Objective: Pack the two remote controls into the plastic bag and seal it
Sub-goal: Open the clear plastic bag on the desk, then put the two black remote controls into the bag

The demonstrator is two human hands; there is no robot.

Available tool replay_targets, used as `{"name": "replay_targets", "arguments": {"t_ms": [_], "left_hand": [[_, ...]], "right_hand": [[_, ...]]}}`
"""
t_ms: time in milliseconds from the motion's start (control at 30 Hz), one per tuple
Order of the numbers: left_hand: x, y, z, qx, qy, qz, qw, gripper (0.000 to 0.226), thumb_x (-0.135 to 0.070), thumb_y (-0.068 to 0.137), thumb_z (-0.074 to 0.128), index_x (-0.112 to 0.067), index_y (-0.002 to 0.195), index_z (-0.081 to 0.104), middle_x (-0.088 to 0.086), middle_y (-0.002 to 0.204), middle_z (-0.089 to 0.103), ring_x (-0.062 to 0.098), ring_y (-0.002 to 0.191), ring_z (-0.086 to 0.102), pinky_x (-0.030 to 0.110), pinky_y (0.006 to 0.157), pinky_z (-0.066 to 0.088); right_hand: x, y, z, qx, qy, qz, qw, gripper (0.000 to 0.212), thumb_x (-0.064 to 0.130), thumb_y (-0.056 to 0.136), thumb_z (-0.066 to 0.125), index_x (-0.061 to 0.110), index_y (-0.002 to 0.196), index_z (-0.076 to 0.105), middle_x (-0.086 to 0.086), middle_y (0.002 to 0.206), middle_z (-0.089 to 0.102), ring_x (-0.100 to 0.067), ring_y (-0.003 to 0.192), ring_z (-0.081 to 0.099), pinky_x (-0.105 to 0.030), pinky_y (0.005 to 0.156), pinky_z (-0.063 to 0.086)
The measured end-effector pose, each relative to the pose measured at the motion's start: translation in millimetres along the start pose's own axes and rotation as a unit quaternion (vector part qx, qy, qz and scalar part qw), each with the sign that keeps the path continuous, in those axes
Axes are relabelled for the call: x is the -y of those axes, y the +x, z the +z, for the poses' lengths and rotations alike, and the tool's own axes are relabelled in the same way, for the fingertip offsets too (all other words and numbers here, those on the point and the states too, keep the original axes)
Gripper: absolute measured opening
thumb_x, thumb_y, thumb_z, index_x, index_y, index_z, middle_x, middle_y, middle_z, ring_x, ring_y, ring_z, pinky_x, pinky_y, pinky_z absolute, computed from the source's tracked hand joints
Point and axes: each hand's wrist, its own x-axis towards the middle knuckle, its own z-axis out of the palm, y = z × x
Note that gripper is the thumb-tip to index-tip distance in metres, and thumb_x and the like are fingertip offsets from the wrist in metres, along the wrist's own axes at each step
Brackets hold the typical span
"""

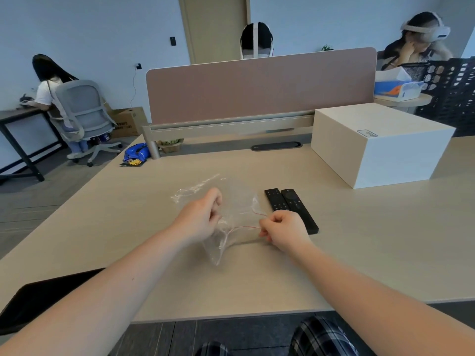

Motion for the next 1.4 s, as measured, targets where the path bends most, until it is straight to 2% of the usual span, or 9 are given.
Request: {"name": "replay_targets", "arguments": {"t_ms": [200,267,367,467,600,867,1033,1200,1400], "left_hand": [[1,6,0,-0.016,0.103,0.011,0.995,0.018,-0.002,0.074,0.046,-0.020,0.078,0.046,0.004,0.100,0.048,0.031,0.075,0.046,0.033,0.057,0.029],[-1,10,0,0.007,0.118,-0.040,0.992,0.031,-0.012,0.078,0.050,-0.026,0.104,0.057,-0.002,0.128,0.045,0.032,0.097,0.050,0.033,0.066,0.037],[-6,11,-1,0.005,0.259,-0.027,0.966,0.065,-0.017,0.083,0.060,-0.045,0.135,0.033,0.002,0.151,0.021,0.032,0.117,0.043,0.037,0.082,0.046],[-8,9,-2,0.040,0.235,-0.081,0.968,0.078,-0.019,0.081,0.059,-0.050,0.138,0.016,0.002,0.145,0.032,0.031,0.114,0.051,0.038,0.081,0.049],[-3,12,-3,0.013,0.080,-0.098,0.992,0.047,-0.013,0.084,0.050,-0.032,0.127,0.052,0.002,0.115,0.063,0.028,0.105,0.058,0.035,0.085,0.050],[4,8,-2,0.014,0.043,-0.007,0.999,0.034,-0.001,0.084,0.054,-0.012,0.114,0.064,0.007,0.116,0.050,0.023,0.085,0.051,0.028,0.078,0.042],[-1,9,-3,0.055,0.030,0.000,0.998,0.050,0.002,0.089,0.042,-0.014,0.137,0.043,0.009,0.131,0.048,0.027,0.108,0.053,0.029,0.089,0.042],[8,3,-1,0.127,0.140,-0.018,0.982,0.069,0.001,0.087,0.045,-0.027,0.145,0.022,0.004,0.133,0.044,0.030,0.114,0.052,0.038,0.088,0.048],[0,-3,3,0.166,0.147,0.013,0.975,0.066,-0.001,0.082,0.048,-0.021,0.142,0.031,0.000,0.141,0.038,0.026,0.124,0.046,0.035,0.094,0.045]], "right_hand": [[0,4,1,-0.007,-0.003,0.015,1.000,0.020,0.007,0.077,0.056,0.009,0.058,0.055,0.002,0.053,0.065,-0.021,0.056,0.053,-0.027,0.055,0.045],[-1,4,2,-0.009,-0.008,0.018,1.000,0.023,0.007,0.077,0.057,0.011,0.055,0.053,0.001,0.054,0.064,-0.021,0.054,0.052,-0.026,0.055,0.045],[1,3,1,-0.015,-0.019,0.014,1.000,0.017,0.008,0.078,0.055,0.007,0.061,0.056,0.000,0.054,0.064,-0.017,0.047,0.050,-0.025,0.053,0.045],[3,6,-5,-0.018,-0.035,0.018,0.999,0.017,0.006,0.079,0.054,0.007,0.062,0.054,-0.003,0.054,0.064,-0.014,0.045,0.051,-0.031,0.060,0.051],[0,6,-9,-0.001,-0.086,0.012,0.996,0.025,0.016,0.083,0.061,0.010,0.061,0.052,-0.003,0.059,0.065,-0.016,0.050,0.053,-0.028,0.059,0.050],[-4,-7,-19,-0.113,-0.312,-0.130,0.934,0.034,0.047,0.091,0.051,0.014,0.091,0.060,-0.001,0.090,0.056,-0.023,0.094,0.055,-0.032,0.068,0.049],[-12,-6,-24,-0.064,-0.412,-0.088,0.904,0.041,0.050,0.093,0.044,0.017,0.115,0.054,-0.006,0.115,0.055,-0.026,0.116,0.045,-0.036,0.082,0.050],[-6,-12,-23,-0.036,-0.471,-0.076,0.878,0.030,0.035,0.093,0.052,0.014,0.113,0.047,-0.009,0.114,0.055,-0.029,0.111,0.048,-0.034,0.072,0.042],[-3,-3,-31,-0.073,-0.318,-0.039,0.944,0.033,0.014,0.087,0.049,0.013,0.120,0.051,-0.013,0.108,0.064,-0.033,0.101,0.060,-0.032,0.071,0.045]]}}
